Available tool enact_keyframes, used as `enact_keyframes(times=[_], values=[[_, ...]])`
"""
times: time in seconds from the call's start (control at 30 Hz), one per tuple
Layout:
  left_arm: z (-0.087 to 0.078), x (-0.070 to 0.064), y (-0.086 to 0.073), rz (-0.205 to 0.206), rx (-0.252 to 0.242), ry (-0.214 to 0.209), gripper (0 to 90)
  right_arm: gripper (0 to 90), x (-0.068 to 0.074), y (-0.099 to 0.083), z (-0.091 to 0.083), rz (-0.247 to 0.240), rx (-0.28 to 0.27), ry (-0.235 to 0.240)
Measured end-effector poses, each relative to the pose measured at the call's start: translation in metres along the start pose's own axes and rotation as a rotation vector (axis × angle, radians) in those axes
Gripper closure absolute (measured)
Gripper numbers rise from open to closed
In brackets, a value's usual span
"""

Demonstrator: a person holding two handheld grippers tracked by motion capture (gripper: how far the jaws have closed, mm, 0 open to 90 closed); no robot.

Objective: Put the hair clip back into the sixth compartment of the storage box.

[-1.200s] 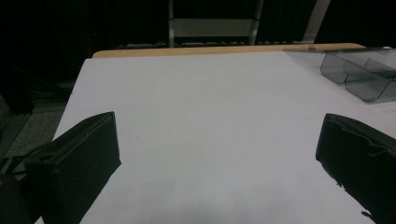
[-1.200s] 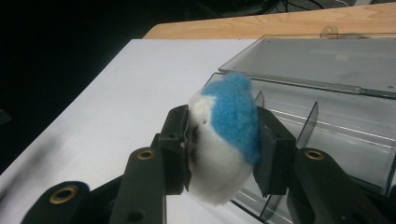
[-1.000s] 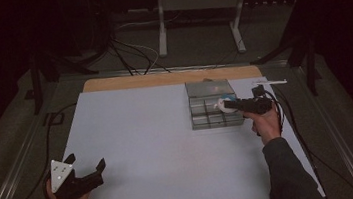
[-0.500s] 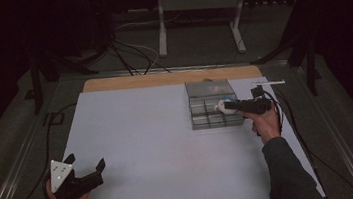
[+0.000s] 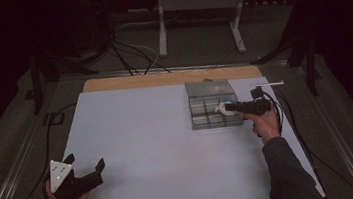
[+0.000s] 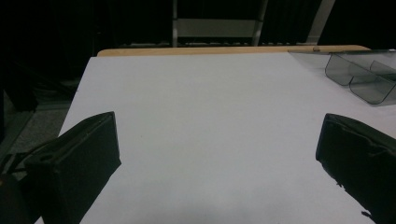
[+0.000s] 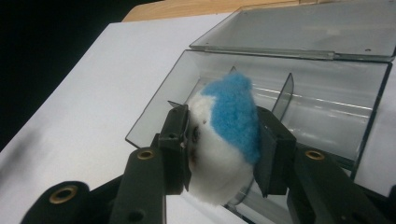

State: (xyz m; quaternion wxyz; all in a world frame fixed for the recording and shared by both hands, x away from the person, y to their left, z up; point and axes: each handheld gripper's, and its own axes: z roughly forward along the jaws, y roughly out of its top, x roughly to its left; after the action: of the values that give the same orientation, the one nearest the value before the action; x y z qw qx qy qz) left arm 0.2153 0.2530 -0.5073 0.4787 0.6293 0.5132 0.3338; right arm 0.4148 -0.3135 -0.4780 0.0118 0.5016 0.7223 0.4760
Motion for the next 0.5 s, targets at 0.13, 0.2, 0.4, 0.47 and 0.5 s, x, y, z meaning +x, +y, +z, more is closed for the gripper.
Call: enact_keyframes(times=[0.13, 0.2, 0.4, 0.47, 0.5], values=[[-0.0003, 0.0001, 0.0000, -0.001, 0.000, 0.001, 0.8, 60.6, -0.0016, -0.0010, -0.0003, 0.005, 0.008, -0.004], [-0.0003, -0.0001, 0.0000, -0.001, 0.000, 0.002, 0.8, 60.6, -0.0024, -0.0018, -0.0004, 0.005, 0.014, -0.005], [-0.0004, -0.0003, 0.0000, -0.001, -0.001, 0.004, 0.8, 60.5, -0.0062, -0.0045, -0.0011, 0.010, 0.023, -0.005], [-0.0006, -0.0003, 0.0000, -0.001, -0.001, 0.005, 0.8, 60.5, -0.0069, -0.0048, -0.0013, 0.013, 0.024, -0.006], [-0.0007, -0.0003, -0.0001, -0.001, -0.002, 0.006, 0.8, 60.5, -0.0078, -0.0053, -0.0014, 0.017, 0.026, -0.004]])
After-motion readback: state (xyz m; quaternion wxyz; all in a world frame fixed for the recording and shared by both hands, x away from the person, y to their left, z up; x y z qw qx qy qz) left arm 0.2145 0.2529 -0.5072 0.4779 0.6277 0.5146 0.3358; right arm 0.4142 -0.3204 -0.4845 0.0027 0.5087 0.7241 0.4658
